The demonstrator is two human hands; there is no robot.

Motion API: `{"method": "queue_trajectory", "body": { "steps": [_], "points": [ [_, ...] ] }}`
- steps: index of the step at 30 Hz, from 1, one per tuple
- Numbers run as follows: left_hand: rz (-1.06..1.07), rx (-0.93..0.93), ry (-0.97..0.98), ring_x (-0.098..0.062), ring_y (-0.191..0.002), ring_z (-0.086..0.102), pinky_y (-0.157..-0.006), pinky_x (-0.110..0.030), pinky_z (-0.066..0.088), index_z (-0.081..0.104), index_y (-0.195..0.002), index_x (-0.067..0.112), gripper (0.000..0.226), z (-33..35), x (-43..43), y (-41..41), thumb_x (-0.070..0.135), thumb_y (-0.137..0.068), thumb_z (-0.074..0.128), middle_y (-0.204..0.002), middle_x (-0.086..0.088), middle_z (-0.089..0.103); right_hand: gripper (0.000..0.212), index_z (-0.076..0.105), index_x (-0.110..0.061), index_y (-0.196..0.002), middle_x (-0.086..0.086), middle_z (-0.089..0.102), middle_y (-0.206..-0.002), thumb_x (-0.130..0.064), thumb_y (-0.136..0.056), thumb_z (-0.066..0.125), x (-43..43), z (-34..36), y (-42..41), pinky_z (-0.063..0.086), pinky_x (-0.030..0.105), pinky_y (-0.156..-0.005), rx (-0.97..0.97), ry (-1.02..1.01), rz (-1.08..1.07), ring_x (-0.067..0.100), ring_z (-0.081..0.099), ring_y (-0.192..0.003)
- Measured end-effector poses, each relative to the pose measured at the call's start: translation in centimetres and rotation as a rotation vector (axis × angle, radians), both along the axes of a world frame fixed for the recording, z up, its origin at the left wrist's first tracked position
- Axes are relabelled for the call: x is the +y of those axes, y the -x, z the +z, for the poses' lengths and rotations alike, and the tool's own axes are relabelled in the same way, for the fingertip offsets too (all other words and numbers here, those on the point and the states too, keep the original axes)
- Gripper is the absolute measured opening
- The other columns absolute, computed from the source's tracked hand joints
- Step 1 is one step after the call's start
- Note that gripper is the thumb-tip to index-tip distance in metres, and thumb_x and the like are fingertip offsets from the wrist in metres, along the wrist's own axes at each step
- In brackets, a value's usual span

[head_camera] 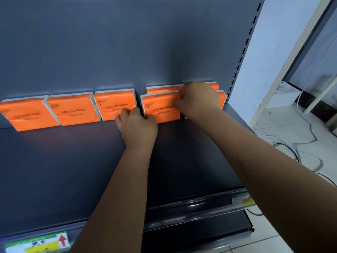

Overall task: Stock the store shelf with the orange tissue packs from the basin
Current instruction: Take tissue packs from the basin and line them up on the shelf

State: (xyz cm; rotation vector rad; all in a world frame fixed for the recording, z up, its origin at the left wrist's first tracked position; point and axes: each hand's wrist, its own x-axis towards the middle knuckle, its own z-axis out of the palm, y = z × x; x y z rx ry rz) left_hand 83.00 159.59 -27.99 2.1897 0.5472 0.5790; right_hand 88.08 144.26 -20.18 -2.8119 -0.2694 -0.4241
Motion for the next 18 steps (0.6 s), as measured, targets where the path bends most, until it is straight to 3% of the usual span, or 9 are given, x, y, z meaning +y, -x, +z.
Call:
{"method": "queue_trajectory", "body": {
  "steps": [3,5,9,12,15,18],
  "points": [
    [-0.004,0.007,-0.012,-0.046,-0.136,0.037,-0.107,-0.046,0.039,0.067,-0.101,0.011,0.02,0.0,-0.2,-0.2,0.028,-0.091,0.061,-0.138,-0.021,0.051,0.012,0.055,-0.015,-0.067,0.002,0.056,-0.068,-0.021,-0.074,0.061,-0.1,0.0,-0.1,0.034,0.025,-0.051,0.006,-0.001,0.008,0.027,0.063,-0.07],
    [0.015,-0.032,-0.034,-0.042,-0.126,0.045,-0.099,-0.042,0.041,0.064,-0.093,0.011,0.015,0.0,-0.3,-0.3,0.025,-0.091,0.063,-0.125,-0.018,0.054,0.007,0.062,-0.014,-0.072,0.003,0.06,-0.072,-0.021,-0.073,0.063,-0.4,0.4,-0.2,0.035,0.025,-0.052,0.006,0.023,0.03,0.028,0.064,-0.075],
    [0.066,-0.112,-0.045,-0.036,-0.106,0.054,-0.086,-0.037,0.041,0.064,-0.088,0.007,0.013,0.0,-0.3,-0.1,0.019,-0.092,0.063,-0.112,-0.015,0.055,0.011,0.071,-0.018,-0.084,0.002,0.069,-0.085,-0.02,-0.073,0.068,-1.5,1.1,-0.4,0.055,0.031,-0.065,0.006,0.014,0.077,0.026,0.065,-0.082],
    [0.069,-0.132,-0.05,-0.032,-0.099,0.054,-0.08,-0.031,0.034,0.063,-0.087,0.008,0.01,0.0,-0.5,-0.1,0.016,-0.093,0.063,-0.108,-0.01,0.052,0.011,0.067,-0.022,-0.083,-0.002,0.067,-0.089,-0.022,-0.072,0.068,-2.5,1.0,-1.0,0.057,0.037,-0.071,-0.07,-0.006,0.142,0.026,0.064,-0.086],
    [0.056,-0.141,-0.038,-0.023,-0.094,0.049,-0.079,-0.029,0.033,0.066,-0.092,0.006,0.01,0.0,-0.6,0.0,0.016,-0.094,0.064,-0.115,-0.013,0.054,0.033,0.07,-0.028,-0.103,0.001,0.062,-0.107,-0.031,-0.07,0.073,-3.6,0.8,-1.1,0.049,0.039,-0.082,-0.228,0.07,0.239,0.031,0.054,-0.105],
    [0.06,-0.139,-0.03,-0.023,-0.094,0.049,-0.079,-0.028,0.033,0.067,-0.094,0.006,0.012,-0.1,-0.6,0.0,0.017,-0.095,0.065,-0.119,-0.014,0.055,0.054,0.063,-0.029,-0.126,0.003,0.056,-0.122,-0.036,-0.073,0.074,-4.6,0.8,-1.1,0.039,0.039,-0.088,-0.238,0.17,0.265,0.032,0.046,-0.117]
  ]
}}
